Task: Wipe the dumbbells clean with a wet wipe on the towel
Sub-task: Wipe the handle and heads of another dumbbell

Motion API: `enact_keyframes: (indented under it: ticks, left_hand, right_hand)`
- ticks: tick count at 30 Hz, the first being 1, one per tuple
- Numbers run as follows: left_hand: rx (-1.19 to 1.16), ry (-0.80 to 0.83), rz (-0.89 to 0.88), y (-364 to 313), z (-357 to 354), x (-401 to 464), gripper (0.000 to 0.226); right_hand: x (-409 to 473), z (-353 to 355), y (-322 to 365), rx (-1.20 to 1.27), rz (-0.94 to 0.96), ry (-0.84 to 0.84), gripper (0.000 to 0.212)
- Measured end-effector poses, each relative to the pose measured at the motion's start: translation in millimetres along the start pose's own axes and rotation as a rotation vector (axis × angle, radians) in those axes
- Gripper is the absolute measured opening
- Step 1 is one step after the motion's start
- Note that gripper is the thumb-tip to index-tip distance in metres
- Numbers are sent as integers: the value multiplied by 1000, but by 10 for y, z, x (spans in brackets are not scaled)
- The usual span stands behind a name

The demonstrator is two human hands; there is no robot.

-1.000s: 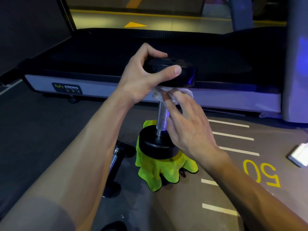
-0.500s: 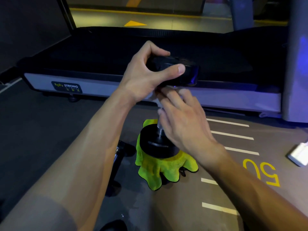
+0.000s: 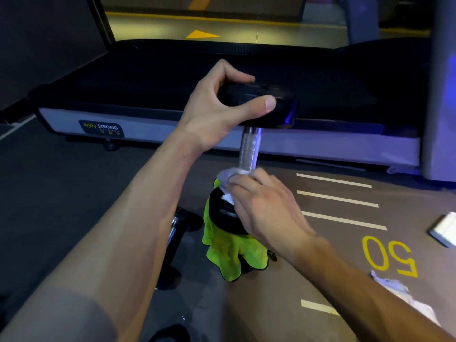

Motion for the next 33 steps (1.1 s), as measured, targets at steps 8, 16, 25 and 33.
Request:
enact_keyframes:
  ticks: [8, 16, 25, 33]
  left_hand:
    - [-34, 5, 2, 35, 115, -17, 59]
    - [-161, 11, 10, 124, 267, -17, 44]
    - [-160, 30, 5, 137, 226, -3, 44]
    - [-185, -2, 19, 178, 321, -39, 45]
  right_hand:
    - [47, 50, -197, 245, 5, 277, 15]
    - [147, 15, -486, 415, -114, 276, 16]
    - [198, 16, -141, 152, 7, 352, 40]
    - [210, 57, -215, 221, -65, 323, 32]
Point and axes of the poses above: each hand's wrist, its own x-axis towards the middle knuckle, its own z-axis out of the back of the hand, y = z × x, the point moved 7 cm from there along x, towards the middle knuckle, and after that the axes turned 6 degrees about -z, right-handed, at the moved point
